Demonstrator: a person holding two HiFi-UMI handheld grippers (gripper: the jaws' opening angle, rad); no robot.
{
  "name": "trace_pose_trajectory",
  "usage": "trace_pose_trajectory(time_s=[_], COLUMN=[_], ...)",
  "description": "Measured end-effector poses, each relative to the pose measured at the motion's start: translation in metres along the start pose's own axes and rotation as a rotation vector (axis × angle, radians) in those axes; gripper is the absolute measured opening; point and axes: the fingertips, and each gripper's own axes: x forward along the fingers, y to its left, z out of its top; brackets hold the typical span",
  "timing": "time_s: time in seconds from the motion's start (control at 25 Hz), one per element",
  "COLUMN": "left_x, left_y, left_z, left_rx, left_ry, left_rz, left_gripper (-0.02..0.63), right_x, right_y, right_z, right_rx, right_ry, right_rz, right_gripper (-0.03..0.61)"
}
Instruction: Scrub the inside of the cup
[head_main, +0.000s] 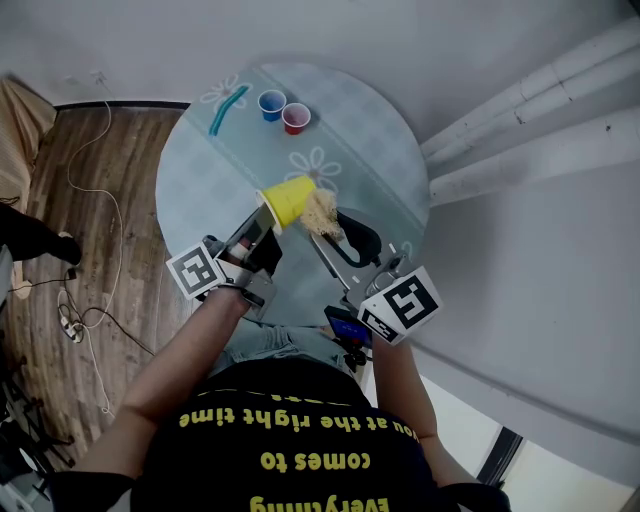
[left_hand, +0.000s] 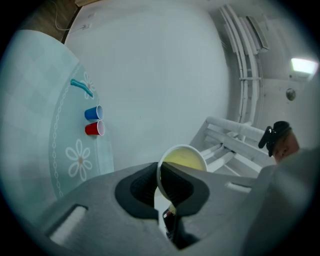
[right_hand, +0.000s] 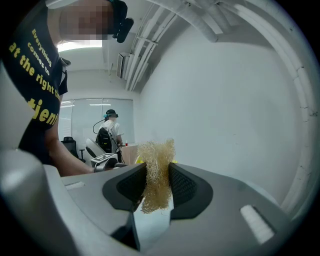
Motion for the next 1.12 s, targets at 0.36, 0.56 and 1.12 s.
trace_pose_trajectory(time_s=[0.36, 0.56, 1.12], left_x=[0.001, 0.0, 0.002], left_y=[0.0, 0.003, 0.007], left_z=[-0.004, -0.004, -0.006], left_rx=[-0.068, -0.112, -0.164], left_ry=[-0.003, -0.018, -0.031], left_rz=[-0.003, 0.006, 0.017], left_gripper=[0.017, 0.017, 0.016], right_x=[0.0, 0.005, 0.007], right_y=[-0.012, -0.004, -0.001], right_z=[-0.004, -0.003, -0.003], right_rx=[-0.044, -0.065, -0.033], right_ry=[-0.001, 0.0, -0.041], right_rz=[-0.081, -0.066, -0.02], right_gripper=[0.137, 0.137, 0.137])
